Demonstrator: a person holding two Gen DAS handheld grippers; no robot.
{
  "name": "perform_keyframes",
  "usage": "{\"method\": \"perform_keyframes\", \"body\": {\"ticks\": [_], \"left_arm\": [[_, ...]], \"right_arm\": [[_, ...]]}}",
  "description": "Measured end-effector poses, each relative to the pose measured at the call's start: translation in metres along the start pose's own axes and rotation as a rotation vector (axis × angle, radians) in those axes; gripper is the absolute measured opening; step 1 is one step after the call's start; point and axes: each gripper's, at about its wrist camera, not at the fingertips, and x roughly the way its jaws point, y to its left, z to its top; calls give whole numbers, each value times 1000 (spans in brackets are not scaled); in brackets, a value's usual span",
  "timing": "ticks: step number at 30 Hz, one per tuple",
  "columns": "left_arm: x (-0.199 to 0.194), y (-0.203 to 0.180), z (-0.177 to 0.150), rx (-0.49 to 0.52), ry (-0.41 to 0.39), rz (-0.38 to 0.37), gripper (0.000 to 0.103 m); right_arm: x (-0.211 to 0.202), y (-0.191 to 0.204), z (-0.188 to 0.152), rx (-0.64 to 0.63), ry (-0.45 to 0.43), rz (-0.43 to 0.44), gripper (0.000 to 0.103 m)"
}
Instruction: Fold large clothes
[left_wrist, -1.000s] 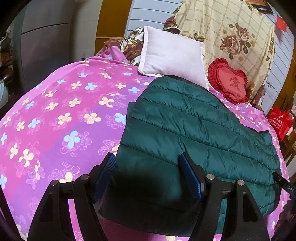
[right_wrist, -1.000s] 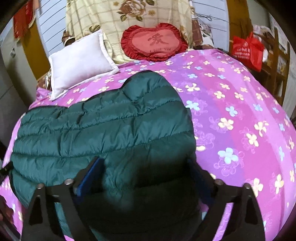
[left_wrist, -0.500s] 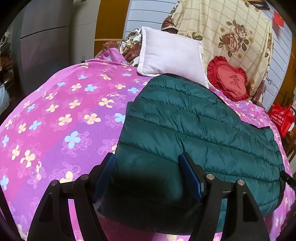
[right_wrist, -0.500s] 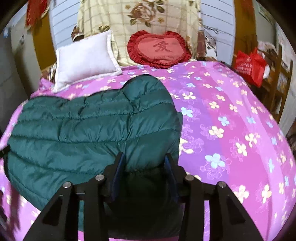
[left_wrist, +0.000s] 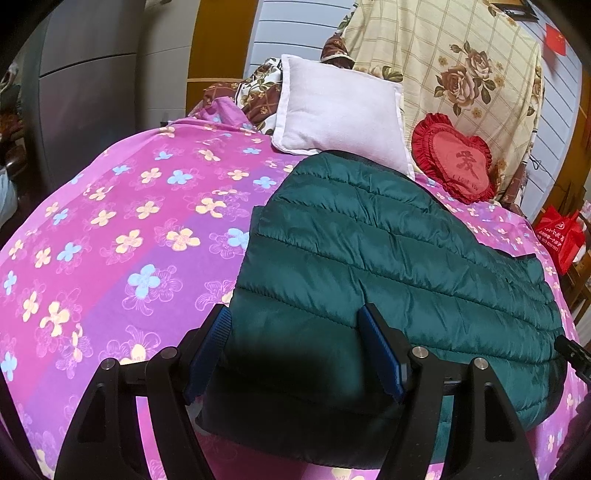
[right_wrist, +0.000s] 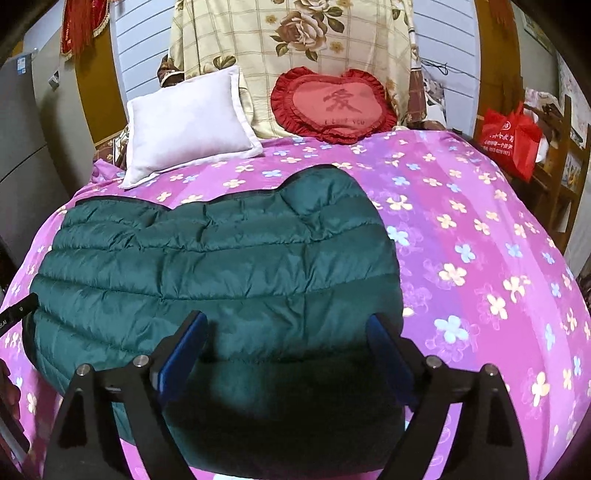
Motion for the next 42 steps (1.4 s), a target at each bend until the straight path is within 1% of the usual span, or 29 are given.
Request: {"method": "perform_keyframes", "body": {"ticks": [3,6,8,20,32,42], "left_arm": [[0,0,0,1,0,0,54],[0,0,0,4,0,3,54],[1,-1,1,5,-1,5,54],[6,-3,2,21,-1,12,54],[8,-4,2,25,-2,13,55],[8,-4,1,26,-3,15,55]], "right_arm": [[1,2,0,-18,0,-16,91],[3,-3,1,-1,2,-17,92],[5,-9,1,22,7,-21,97],[24,-30,2,52,41,-34,102],[33,-27,-1,39,56,-40,103],[35,-30,1,59,49,-29,103]]}}
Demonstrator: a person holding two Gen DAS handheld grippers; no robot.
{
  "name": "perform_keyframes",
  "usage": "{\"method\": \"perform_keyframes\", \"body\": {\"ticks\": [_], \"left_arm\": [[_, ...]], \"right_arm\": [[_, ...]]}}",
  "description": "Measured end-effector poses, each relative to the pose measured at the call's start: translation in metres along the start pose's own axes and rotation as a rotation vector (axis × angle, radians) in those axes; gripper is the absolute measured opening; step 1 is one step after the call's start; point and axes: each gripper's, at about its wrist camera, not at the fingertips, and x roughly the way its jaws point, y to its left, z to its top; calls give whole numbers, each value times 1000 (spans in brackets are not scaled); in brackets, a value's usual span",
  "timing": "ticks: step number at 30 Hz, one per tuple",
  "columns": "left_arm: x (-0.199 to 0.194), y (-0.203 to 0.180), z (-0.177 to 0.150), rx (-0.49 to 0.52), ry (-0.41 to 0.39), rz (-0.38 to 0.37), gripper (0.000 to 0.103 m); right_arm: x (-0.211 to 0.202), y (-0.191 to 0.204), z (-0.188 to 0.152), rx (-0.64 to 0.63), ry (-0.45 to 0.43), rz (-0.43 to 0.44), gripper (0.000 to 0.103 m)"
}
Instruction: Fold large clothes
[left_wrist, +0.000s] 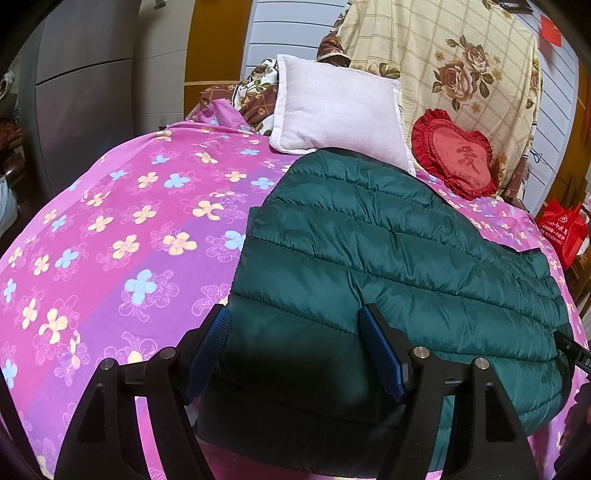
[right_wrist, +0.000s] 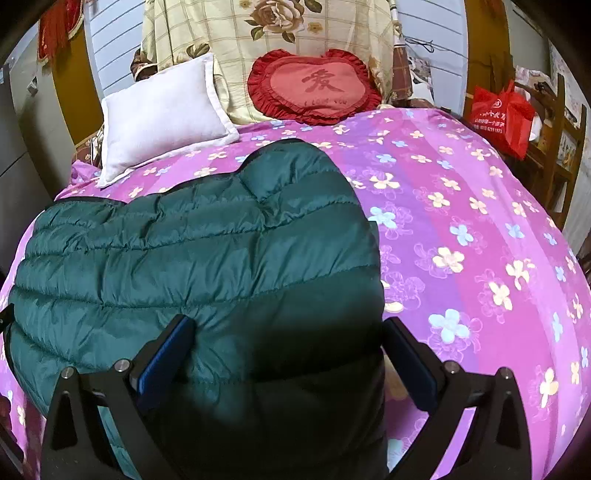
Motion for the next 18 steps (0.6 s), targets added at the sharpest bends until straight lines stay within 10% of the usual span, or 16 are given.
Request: {"method": "perform_keyframes", "body": {"ticks": [18], "left_arm": [[-7,6,9,-23,-5,-39,55]], "right_arm": [[-16,9,6,-66,-35,21,103]]}}
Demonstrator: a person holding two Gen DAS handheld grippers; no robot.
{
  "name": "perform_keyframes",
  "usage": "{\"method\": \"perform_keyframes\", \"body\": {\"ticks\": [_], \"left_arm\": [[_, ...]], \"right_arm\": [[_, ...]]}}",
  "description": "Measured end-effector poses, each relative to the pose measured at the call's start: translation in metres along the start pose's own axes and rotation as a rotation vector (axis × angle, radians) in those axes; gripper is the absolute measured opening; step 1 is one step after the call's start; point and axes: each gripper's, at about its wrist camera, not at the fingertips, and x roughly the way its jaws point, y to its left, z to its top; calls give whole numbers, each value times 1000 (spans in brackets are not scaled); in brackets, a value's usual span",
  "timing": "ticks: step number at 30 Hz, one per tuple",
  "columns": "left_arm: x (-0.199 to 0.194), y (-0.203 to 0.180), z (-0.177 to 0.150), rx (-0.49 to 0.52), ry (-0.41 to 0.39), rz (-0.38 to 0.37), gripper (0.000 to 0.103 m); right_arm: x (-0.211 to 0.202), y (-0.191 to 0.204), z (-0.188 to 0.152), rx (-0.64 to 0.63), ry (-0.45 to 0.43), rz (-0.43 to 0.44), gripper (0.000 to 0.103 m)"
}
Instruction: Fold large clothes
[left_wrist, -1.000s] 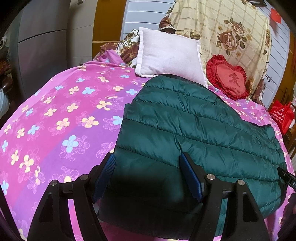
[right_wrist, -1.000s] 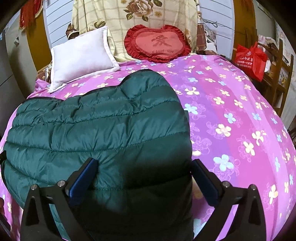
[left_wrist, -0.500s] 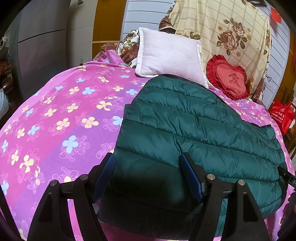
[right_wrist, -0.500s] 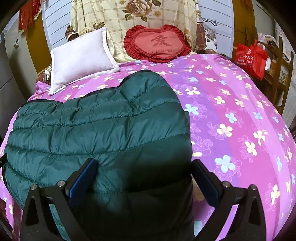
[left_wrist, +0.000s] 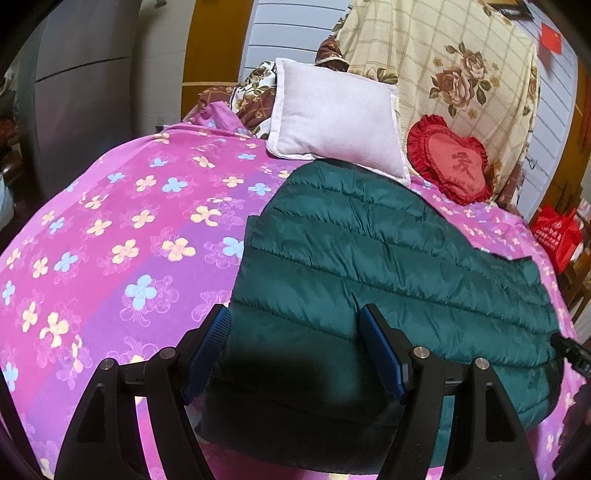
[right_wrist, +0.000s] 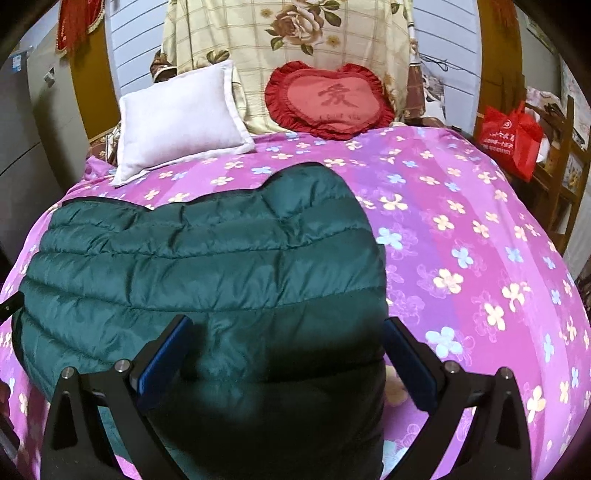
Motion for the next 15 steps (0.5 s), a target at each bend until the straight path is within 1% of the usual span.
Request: {"method": "perform_keyframes", "body": {"ticks": [3,6,9,11,12,14,15], "left_arm": [[1,10,5,-56,19,-66,55],[5,16,8,-91,36,-72,55],[13,19,10,-96,60,-78,55],[21,22,13,-98,88,-106,55],[25,27,14,-120,99,-142,56],[33,35,14,-164,129,-197,64],[43,40,14,-193,168,-228,67]], "right_arm": [[1,-4,0,19,3,2,103],[3,-10,1,42,12,-3,103],[3,-14,2,61,13,5,103],[4,-15,4,57,15,1,103],[6,-16,5,60,20,5,103],[16,-24,8,96,56,39,103],[21,-28,10,116,76,50,103]]}}
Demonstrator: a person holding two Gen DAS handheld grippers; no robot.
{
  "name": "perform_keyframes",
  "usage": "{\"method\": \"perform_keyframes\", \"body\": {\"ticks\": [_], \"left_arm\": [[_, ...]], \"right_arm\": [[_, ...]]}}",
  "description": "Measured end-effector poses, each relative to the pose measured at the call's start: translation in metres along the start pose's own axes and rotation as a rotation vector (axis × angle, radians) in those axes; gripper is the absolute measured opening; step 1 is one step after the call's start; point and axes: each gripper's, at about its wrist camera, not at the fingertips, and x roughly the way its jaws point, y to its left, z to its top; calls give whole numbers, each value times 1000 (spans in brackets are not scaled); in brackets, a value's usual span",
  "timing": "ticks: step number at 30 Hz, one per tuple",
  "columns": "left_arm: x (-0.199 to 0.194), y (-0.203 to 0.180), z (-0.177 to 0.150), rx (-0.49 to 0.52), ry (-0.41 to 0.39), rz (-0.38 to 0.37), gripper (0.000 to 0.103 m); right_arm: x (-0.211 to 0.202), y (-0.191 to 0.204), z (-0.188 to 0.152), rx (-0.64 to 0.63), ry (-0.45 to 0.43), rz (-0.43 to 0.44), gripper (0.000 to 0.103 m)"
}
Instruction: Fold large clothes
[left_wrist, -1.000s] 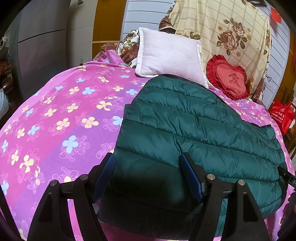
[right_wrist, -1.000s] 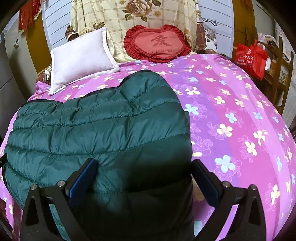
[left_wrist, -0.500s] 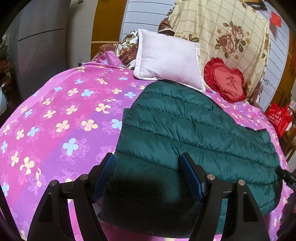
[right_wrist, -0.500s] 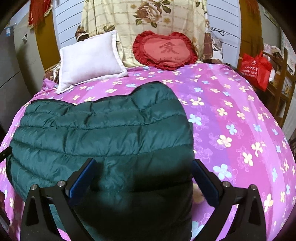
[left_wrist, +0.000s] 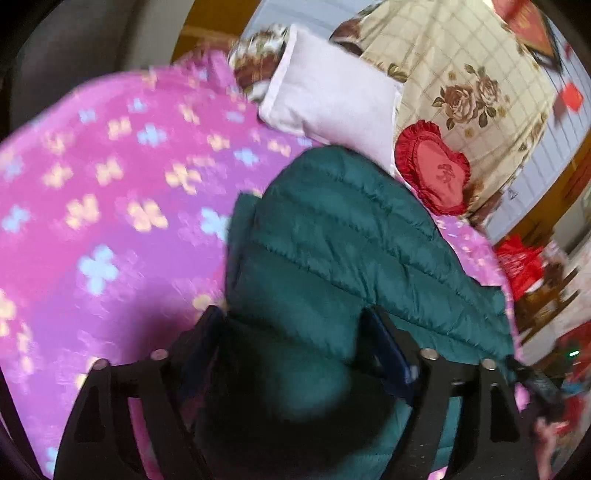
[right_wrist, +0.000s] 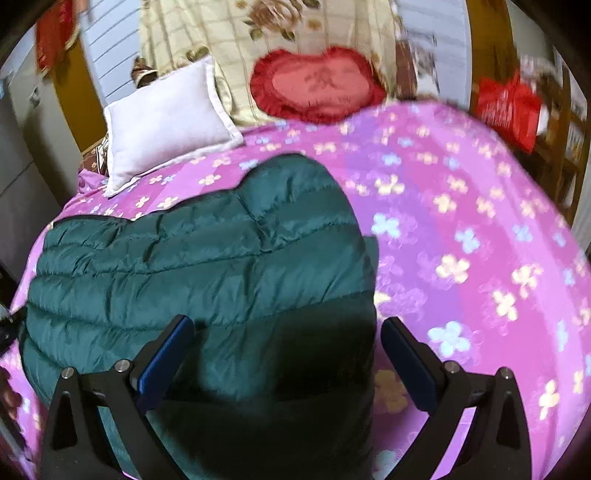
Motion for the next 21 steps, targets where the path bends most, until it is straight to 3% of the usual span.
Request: {"method": "perform_keyframes", "body": {"ticks": [3,5,10,13,16,18,20,21], "left_arm": [[16,10,3,-38,52,-49,77],[23,13,4,-53,70,-72,83],[41,15,5,-98,124,-138,85],[44,8,6,-70,126,-133,84],[42,2,6,-48,131,-153,62],[32,-7,5,-4,103,-142,48],[18,-15,3,29,69,-134,30],[10,-18,3,35,57,-138,27]], "right_arm": [[18,-20,4,73,40,35,103],[32,-33,4,128,74,113,103],[53,-37,5,128,100,212,103],[69,-41,6,169,145,290,103],[70,-39,6,151,125,325,100],[67,-35,4,149,107,350,89],[59,-31,3,146,87,362,65],[52,-28,3,140,70,359,59]]}}
